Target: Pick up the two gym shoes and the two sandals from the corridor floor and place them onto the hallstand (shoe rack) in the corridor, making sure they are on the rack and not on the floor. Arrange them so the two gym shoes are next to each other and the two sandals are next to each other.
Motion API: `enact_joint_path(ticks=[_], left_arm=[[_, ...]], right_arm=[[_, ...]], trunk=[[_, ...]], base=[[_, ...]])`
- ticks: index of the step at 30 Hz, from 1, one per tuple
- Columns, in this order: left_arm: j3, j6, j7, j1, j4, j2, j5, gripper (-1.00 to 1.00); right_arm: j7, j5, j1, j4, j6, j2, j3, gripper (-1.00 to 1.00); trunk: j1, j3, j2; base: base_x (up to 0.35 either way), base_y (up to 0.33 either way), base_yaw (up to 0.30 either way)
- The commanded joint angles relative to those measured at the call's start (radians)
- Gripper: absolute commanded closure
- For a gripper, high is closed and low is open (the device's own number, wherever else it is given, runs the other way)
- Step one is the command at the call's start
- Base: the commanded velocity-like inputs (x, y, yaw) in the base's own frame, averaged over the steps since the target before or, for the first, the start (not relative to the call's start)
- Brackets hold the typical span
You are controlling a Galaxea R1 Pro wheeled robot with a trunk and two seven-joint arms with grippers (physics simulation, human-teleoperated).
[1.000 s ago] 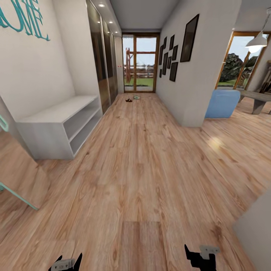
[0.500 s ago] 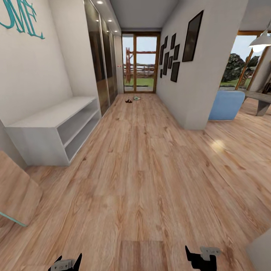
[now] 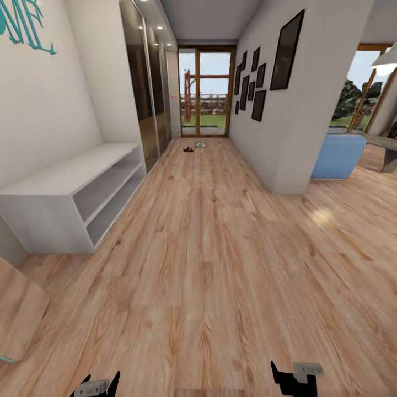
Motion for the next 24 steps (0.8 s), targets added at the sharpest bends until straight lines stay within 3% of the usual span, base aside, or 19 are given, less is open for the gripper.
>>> enact_joint_path(ticks=[1, 24], left_arm=[[0.002, 0.000, -0.010, -0.001, 0.001, 0.000, 0.010, -1.00], [0.002, 0.000, -0.010, -0.001, 0.003, -0.001, 0.010, -1.00]], right_arm=[[0.008, -0.001, -0.001, 0.001, -0.003, 0.000, -0.008, -1.00], [0.009, 0.001, 0.000, 0.001, -0.001, 0.001, -0.008, -1.00]], trunk=[[0.000, -0.001, 0.000], [0.000, -0.001, 0.000]], base=[[0.338, 0.000, 0.000], [0.338, 0.000, 0.000]])
